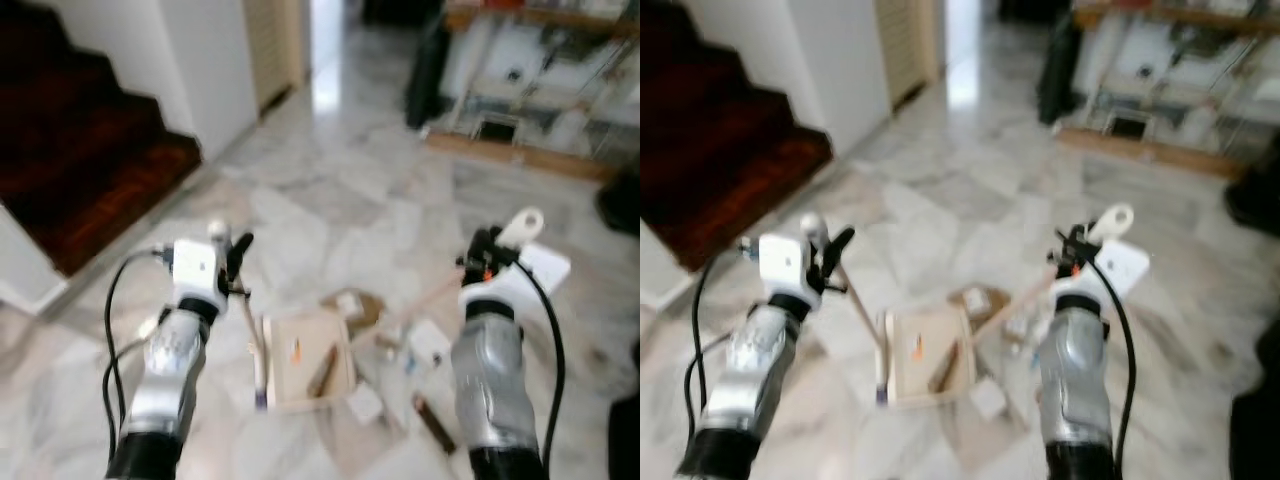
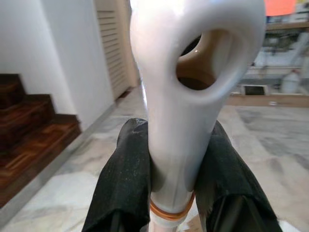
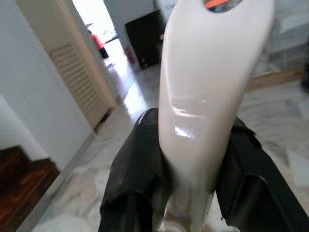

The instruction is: Sweep floor

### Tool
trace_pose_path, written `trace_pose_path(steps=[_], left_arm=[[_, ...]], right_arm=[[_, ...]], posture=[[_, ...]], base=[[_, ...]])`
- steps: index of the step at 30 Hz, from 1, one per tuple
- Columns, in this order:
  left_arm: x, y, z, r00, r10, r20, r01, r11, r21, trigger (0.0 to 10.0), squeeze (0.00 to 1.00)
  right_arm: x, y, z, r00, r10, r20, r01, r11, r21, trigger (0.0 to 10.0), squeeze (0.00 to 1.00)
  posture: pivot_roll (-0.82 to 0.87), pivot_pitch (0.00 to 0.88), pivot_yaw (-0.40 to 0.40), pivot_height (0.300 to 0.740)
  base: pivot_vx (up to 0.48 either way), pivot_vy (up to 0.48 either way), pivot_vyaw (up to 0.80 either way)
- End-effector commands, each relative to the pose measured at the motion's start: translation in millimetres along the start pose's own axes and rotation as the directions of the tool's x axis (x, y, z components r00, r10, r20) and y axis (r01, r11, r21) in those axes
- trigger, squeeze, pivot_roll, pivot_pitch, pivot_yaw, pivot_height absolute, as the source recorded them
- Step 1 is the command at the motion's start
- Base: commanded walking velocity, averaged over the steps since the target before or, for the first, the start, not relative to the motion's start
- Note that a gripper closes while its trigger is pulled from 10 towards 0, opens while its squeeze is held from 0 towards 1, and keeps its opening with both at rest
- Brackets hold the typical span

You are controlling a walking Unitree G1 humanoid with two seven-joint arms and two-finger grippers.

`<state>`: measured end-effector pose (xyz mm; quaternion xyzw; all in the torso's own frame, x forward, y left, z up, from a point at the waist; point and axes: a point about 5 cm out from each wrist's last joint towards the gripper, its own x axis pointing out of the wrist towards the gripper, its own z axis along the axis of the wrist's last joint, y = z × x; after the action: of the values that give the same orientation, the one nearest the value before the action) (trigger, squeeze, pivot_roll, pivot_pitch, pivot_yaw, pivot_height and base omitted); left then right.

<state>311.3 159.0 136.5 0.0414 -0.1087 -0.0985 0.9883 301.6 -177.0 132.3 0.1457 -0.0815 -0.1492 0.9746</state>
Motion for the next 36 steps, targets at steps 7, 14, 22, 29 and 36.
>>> trace_pose_path(steps=[7,14,22,29,36], left_arm=[[2.5,-1.7,9.9,0.999,-0.005,0.051,0.005,1.0,0.002,10.0,0.0],[2.7,-2.9,9.9,0.999,-0.003,0.048,0.003,1.0,-0.001,10.0,0.0],[2.9,-3.5,9.3,0.999,0.001,0.043,-0.002,1.0,0.002,10.0,0.0],[2.2,-1.6,9.7,0.999,0.011,0.042,-0.012,1.0,0.01,10.0,0.0],[3.4,0.8,10.6,0.999,0.024,0.043,-0.025,1.0,0.016,10.0,0.0]], right_arm=[[2.2,12.9,10.8,0.998,0.042,0.043,-0.044,0.998,0.044,10.0,0.0],[2.6,13.0,10.7,0.998,0.044,0.04,-0.046,0.998,0.045,10.0,0.0],[3.3,13.1,8.0,0.999,0.038,0.015,-0.039,0.996,0.076,10.0,0.0],[4.0,9.4,6.4,1.0,-0.004,-0.017,0.006,0.989,0.146,10.0,0.0],[6.9,15.4,15.9,1.0,-0.014,-0.009,0.015,0.968,0.25,10.0,0.0]], posture=[[-0.04,0.012,-0.008,0.74],[-0.04,0.009,-0.01,0.74],[-0.04,0.011,-0.012,0.74],[-0.03,0.013,-0.01,0.74],[-0.03,0.01,-0.006,0.74]], base=[[0.0,0.0,0.8],[0.0,0.0,0.8],[0.0,0.0,0.5],[0.0,0.0,0.0],[0.0,0.0,0.0]])
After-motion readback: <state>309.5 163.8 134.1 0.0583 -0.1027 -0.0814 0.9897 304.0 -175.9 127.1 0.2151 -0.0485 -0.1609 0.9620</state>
